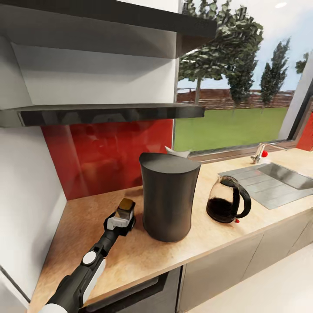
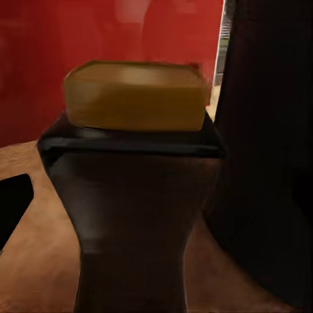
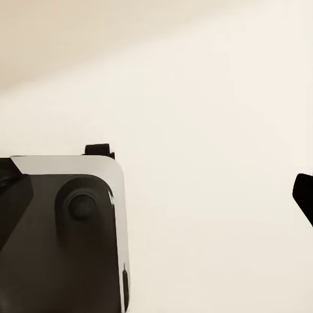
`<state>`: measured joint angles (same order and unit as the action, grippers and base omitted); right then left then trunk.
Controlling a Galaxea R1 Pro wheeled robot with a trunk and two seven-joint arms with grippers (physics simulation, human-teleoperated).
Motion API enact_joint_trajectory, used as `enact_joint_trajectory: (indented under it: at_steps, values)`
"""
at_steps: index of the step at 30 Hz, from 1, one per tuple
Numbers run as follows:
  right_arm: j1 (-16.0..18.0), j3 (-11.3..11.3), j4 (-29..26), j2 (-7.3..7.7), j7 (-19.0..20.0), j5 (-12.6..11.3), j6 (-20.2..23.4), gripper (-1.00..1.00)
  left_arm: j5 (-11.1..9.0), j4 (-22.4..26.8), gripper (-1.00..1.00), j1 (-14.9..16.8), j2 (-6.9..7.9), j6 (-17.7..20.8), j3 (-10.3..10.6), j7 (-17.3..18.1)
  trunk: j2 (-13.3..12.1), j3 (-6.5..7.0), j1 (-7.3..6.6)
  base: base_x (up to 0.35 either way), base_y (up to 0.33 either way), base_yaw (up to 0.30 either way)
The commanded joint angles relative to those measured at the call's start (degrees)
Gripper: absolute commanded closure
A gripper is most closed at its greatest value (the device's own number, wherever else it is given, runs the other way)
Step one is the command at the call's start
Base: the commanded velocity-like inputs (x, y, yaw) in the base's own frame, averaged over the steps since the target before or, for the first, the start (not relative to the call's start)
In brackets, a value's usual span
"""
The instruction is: Set up a coffee station on the kitchen countertop: keep the coffee maker on the countertop, move the bottle of coffee from the kitchen shelf to the counter next to the coffee maker, place a paper coffee filter on top of the coffee maker, put the saucer next to the coffee maker with the coffee cup on the saucer, and place the electric kettle next to the coffee maker.
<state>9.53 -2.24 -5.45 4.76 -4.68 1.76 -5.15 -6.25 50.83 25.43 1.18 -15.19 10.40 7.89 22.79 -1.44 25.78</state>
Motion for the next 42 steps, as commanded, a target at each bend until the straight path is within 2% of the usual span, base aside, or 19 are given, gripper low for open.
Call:
enact_joint_trajectory:
  at_steps: [1, 18, 25, 36, 42]
  values:
    - [0.1, -0.2, 0.1, -0.01, -0.1, 0.2, -0.2, -1.00, -0.6, 0.0, -1.00, 0.1, 0.05, -0.1, 0.1, 0.2, 0.1, -0.14, 0.00, -0.332, 0.000, 0.000]
    - [0.1, -0.2, 0.0, -0.06, -0.1, 0.2, -0.2, -1.00, -0.5, -0.1, -1.00, 0.1, 0.05, -0.1, 0.2, 0.2, 0.1, -0.14, 0.00, -0.251, 0.000, 0.000]
    - [0.1, -0.4, 0.0, -0.16, -0.1, 0.1, -0.2, -1.00, -0.2, -3.4, -1.00, -0.2, 0.06, -0.2, 0.3, 0.8, 0.1, -0.14, 0.00, -0.031, 0.000, 0.000]
    - [0.1, -0.6, -0.4, -0.32, 0.0, -0.1, -0.3, -1.00, 0.2, -4.8, -1.00, -5.0, 0.56, -2.4, 0.6, 1.3, 0.1, -0.14, 0.00, -0.002, 0.000, -0.022]
    - [0.1, -0.7, -0.4, -0.36, 0.0, -0.2, -0.3, -1.00, 1.9, -3.4, -1.00, -8.3, 0.78, -2.7, 0.7, 2.9, 0.1, -0.14, 0.00, 0.000, 0.000, -0.226]
